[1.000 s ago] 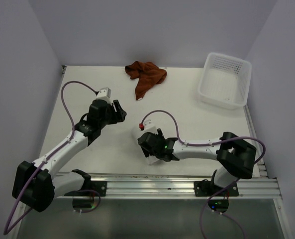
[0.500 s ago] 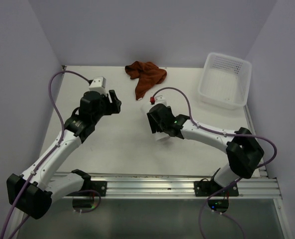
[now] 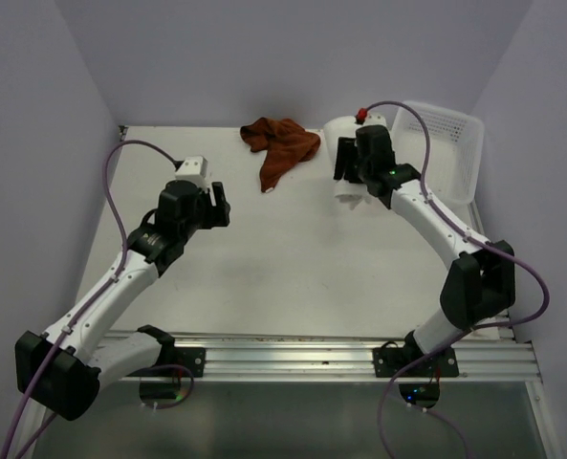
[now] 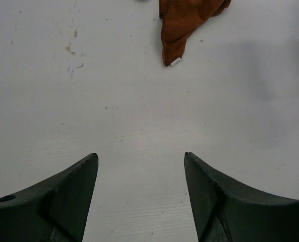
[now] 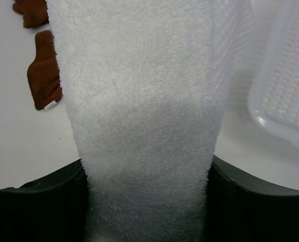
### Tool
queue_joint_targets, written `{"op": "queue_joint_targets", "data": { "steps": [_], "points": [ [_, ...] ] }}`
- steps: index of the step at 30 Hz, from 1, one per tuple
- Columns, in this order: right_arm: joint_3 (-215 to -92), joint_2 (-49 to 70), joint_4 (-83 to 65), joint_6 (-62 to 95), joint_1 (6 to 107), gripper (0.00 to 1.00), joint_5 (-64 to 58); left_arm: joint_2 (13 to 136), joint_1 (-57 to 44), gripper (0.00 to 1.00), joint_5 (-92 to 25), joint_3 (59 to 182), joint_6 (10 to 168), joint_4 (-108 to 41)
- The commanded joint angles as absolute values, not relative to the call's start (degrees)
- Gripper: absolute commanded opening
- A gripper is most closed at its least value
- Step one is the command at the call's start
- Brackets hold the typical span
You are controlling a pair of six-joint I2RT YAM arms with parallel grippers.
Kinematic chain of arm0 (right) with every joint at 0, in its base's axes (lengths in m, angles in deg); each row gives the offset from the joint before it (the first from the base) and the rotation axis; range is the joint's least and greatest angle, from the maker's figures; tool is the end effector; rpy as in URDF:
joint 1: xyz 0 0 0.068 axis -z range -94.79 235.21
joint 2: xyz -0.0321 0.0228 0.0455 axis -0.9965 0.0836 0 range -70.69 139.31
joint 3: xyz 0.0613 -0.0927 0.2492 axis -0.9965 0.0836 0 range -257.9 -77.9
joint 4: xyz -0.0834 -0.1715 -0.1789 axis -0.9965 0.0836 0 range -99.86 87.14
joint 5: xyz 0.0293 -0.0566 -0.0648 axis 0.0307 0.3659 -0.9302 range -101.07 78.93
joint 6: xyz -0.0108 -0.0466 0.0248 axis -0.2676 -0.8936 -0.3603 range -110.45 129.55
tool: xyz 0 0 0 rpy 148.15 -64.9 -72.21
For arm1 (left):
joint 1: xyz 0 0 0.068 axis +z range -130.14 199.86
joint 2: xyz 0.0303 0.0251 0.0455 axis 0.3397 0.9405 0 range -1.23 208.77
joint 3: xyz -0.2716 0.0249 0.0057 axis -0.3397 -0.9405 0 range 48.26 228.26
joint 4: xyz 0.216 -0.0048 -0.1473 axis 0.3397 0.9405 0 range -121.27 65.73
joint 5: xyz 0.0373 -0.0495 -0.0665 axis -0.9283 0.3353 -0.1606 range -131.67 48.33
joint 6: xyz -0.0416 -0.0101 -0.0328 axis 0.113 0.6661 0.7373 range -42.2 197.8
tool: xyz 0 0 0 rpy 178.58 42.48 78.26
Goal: Roll the towels
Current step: Place the rolled towel into the container
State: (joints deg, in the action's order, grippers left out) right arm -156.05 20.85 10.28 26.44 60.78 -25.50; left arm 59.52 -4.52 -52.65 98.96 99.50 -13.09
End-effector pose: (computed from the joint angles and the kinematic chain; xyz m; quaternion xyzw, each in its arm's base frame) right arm 0.3405 0.1448 0.3191 0.0019 0.8761 0.0619 0.4781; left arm 0.2203 -0.0923 0.3087 -0.0291 0.8552 -0.1245 0.5024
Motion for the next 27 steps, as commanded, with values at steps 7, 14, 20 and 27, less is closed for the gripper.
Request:
{"op": "queue_joint_targets", "data": {
  "steps": [7, 14, 20, 27],
  "points": [
    [-160.3, 21.5, -1.4, 30.9, 75.4, 0.00, -16.6, 60.8, -4.0, 0.74, -52.7, 98.6, 97.7, -13.4],
    [-154.9, 20.7, -11.3, 31.6, 79.6, 0.00, -16.6, 61.7, -3.9, 0.74, -53.3, 98.9, 97.2, -13.4],
    [-152.3, 22.8, -18.4, 29.6, 81.3, 0.00, -17.2, 62.7, -3.4, 0.74, -52.9, 99.0, 97.2, -13.4],
    [-148.0, 24.8, -27.5, 27.6, 83.5, 0.00, -17.0, 64.1, -3.2, 0.74, -52.4, 99.2, 97.1, -13.5]
  ]
}}
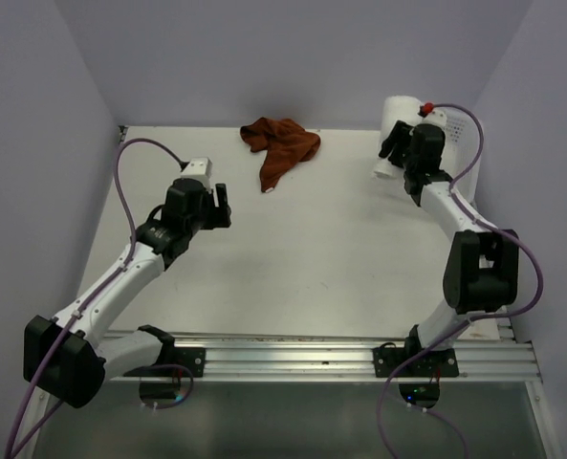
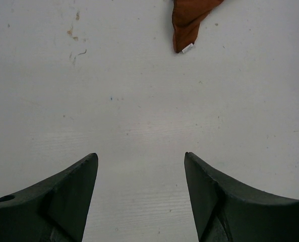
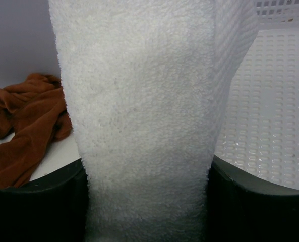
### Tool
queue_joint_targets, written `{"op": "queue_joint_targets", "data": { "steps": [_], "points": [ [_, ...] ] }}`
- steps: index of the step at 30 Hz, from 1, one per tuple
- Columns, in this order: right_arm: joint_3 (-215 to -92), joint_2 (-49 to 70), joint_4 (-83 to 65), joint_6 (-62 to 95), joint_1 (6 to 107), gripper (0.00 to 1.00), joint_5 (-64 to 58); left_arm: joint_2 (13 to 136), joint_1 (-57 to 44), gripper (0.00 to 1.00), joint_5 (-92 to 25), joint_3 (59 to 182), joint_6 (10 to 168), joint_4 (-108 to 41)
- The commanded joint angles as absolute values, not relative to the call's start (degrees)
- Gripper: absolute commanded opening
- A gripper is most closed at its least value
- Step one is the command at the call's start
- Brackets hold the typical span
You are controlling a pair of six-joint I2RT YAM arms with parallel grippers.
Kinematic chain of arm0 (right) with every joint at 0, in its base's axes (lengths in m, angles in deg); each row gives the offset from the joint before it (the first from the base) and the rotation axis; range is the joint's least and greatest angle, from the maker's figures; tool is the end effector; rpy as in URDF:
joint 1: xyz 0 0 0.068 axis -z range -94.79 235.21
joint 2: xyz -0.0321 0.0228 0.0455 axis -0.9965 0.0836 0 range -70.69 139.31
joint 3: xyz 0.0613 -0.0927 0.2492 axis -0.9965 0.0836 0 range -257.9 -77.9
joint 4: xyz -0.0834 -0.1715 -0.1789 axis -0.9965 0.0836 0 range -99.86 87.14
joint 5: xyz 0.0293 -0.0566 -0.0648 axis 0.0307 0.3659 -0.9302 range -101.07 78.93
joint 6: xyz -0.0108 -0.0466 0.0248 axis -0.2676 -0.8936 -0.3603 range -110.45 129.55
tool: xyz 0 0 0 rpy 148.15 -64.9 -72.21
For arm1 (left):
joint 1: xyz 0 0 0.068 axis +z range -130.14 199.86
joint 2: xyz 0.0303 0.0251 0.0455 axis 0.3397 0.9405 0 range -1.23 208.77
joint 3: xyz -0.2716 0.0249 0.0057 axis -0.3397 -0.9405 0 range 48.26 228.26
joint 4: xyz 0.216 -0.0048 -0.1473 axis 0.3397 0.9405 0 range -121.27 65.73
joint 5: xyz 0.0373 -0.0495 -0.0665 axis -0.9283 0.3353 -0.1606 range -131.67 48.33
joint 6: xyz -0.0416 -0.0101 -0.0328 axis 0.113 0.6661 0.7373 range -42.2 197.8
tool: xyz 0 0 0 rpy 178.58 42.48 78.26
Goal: Roll the towels
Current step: Place the rolled towel into the container
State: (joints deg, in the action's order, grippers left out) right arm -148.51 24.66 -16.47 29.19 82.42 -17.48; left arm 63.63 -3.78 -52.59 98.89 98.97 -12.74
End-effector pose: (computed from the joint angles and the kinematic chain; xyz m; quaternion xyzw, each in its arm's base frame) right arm 0.3960 0.0152 0.2943 0.1510 0.7949 0.0694 0.5835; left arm 0.2334 -0.0947 0.2915 -0.0267 0.8746 -0.1046 0.4727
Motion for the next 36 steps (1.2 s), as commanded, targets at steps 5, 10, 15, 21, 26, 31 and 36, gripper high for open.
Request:
{"op": "queue_joint_targets", "data": {
  "steps": [5, 10, 15, 21, 26, 31, 36],
  "points": [
    [-147.9, 26.9, -31.2, 30.0, 86.6, 0.00, -16.3, 64.9, -2.7, 0.74, -51.6, 99.4, 97.1, -13.7],
    [-145.5, 29.6, -36.7, 29.9, 88.1, 0.00, -17.4, 65.7, -2.6, 0.73, -51.2, 99.4, 97.1, -13.8],
    [-143.3, 31.6, -41.0, 31.5, 89.7, 0.00, -18.5, 66.8, -2.5, 0.73, -50.3, 99.5, 97.2, -13.9],
    [-144.0, 37.1, -42.2, 35.7, 92.0, 0.00, -16.9, 67.6, -2.3, 0.73, -50.1, 99.7, 97.2, -14.0],
    [-143.9, 41.0, -42.4, 42.2, 95.7, 0.00, -14.2, 67.9, -2.3, 0.73, -49.9, 99.9, 97.2, -13.9],
    [-143.4, 42.2, -40.0, 44.0, 97.9, 0.00, -13.4, 67.9, -2.2, 0.73, -49.3, 99.9, 97.1, -14.0],
    [-147.5, 42.1, -30.0, 43.9, 98.0, 0.03, -16.2, 68.3, -2.0, 0.73, -48.0, 99.9, 97.1, -14.2]
  ]
}}
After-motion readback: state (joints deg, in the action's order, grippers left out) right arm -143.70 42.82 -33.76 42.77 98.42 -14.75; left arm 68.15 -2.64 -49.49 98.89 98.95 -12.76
